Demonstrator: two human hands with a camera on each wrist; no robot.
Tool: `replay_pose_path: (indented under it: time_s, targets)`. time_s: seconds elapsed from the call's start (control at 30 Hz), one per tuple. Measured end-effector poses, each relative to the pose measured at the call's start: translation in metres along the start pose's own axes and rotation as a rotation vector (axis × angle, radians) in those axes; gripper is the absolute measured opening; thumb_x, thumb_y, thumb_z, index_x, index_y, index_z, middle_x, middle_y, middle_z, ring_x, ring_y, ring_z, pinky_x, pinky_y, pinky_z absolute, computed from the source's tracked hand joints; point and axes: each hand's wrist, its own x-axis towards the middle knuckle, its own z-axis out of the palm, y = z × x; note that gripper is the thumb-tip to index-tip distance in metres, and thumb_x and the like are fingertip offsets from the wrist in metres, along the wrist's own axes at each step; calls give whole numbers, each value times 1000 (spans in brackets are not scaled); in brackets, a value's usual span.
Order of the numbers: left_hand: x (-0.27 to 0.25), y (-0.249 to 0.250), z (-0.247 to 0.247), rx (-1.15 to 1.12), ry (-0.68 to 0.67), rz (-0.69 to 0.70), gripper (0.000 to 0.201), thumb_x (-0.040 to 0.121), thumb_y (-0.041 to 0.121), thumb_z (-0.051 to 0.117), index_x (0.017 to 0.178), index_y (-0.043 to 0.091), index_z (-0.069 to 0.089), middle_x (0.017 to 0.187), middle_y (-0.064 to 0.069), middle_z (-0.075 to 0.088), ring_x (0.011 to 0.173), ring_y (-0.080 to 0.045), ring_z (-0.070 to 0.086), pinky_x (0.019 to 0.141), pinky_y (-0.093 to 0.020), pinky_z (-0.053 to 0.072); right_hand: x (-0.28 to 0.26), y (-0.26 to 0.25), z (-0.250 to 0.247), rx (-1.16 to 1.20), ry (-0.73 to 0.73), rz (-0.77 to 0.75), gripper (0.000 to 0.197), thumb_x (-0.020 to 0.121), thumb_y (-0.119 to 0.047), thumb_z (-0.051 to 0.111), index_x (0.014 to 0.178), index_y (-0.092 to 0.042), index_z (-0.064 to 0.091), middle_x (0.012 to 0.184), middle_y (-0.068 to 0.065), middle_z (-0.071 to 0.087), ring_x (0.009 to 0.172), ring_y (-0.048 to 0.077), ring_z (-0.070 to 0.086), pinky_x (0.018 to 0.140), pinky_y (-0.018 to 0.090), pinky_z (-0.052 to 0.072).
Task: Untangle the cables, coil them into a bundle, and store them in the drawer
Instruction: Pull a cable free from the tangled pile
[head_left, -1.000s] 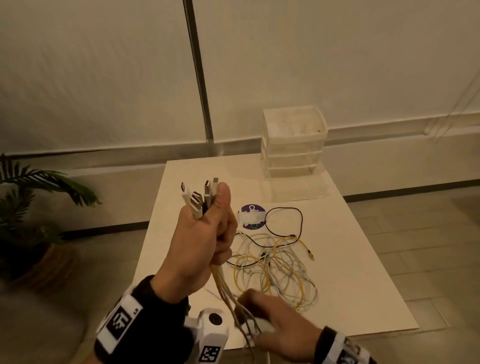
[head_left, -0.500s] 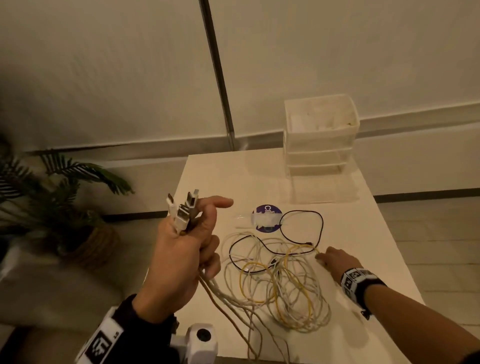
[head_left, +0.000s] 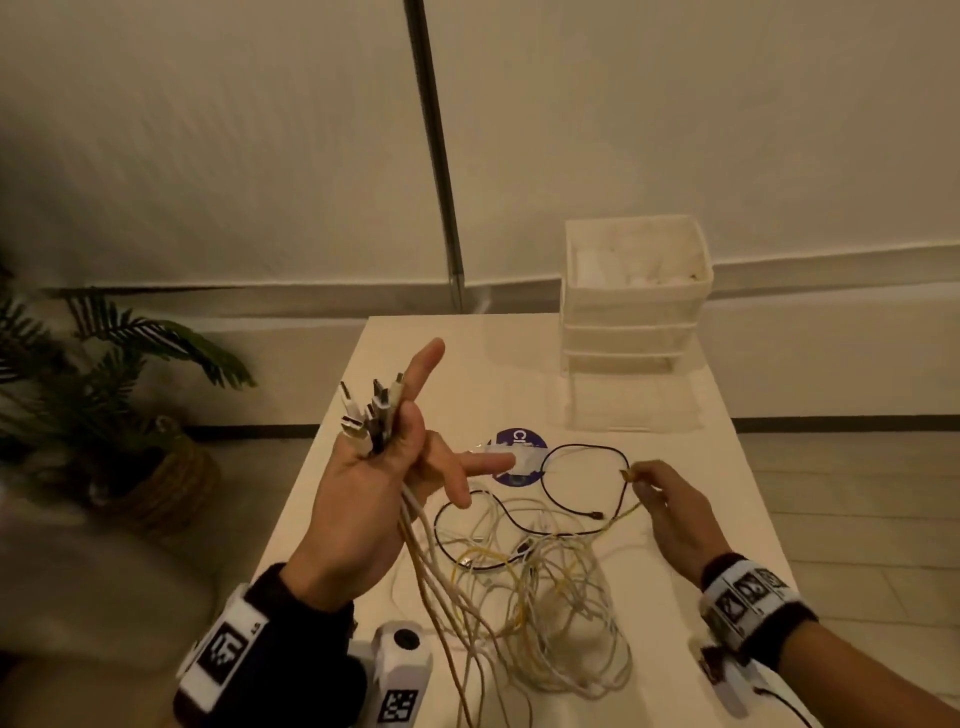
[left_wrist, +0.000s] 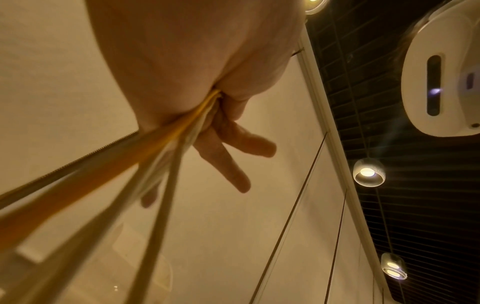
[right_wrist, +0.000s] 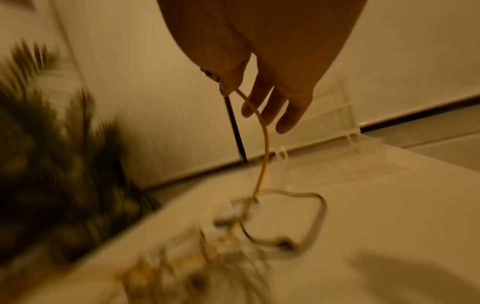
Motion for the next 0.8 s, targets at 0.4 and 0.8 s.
replay_pose_path:
  time_s: [0.4, 0.8]
  targets:
    - [20, -5, 12, -57, -13, -111, 45, 98, 49, 37, 126, 26, 64, 72, -6, 19, 54, -17, 11, 41, -18, 16, -18, -231, -3, 1059, -59, 240, 16, 96, -15, 51, 88, -1, 55, 62, 11, 55, 42, 16, 38, 48, 31, 41]
    - [14, -4, -16, -32, -96, -27, 41, 86, 41, 64, 122, 23, 69, 73, -16, 55, 53, -17, 47, 52, -30, 31, -43, -282, 46, 765, 88, 89, 12, 84, 1, 66, 89, -9, 71, 82, 9, 74, 59, 18, 62, 56, 26, 50]
